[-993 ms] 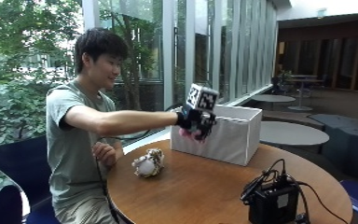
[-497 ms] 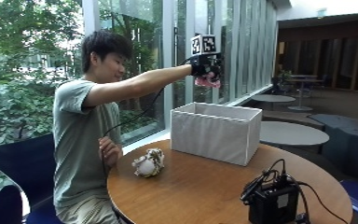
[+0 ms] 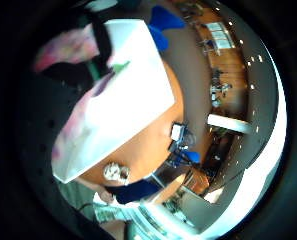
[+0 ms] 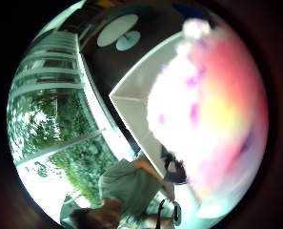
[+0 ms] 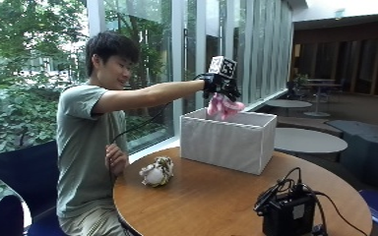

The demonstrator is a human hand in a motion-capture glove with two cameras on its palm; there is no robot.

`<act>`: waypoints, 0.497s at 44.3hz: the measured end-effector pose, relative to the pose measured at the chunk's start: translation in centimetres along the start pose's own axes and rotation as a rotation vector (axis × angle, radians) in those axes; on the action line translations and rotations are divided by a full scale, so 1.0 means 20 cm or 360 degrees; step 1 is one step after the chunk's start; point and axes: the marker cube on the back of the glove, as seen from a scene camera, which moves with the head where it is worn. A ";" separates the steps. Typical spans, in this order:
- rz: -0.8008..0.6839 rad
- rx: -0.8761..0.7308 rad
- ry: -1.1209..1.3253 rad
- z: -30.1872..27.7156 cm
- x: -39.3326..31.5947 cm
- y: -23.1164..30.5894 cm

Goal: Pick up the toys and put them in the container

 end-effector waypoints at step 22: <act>0.0017 0.0181 0.0019 -0.06 0.33 0.87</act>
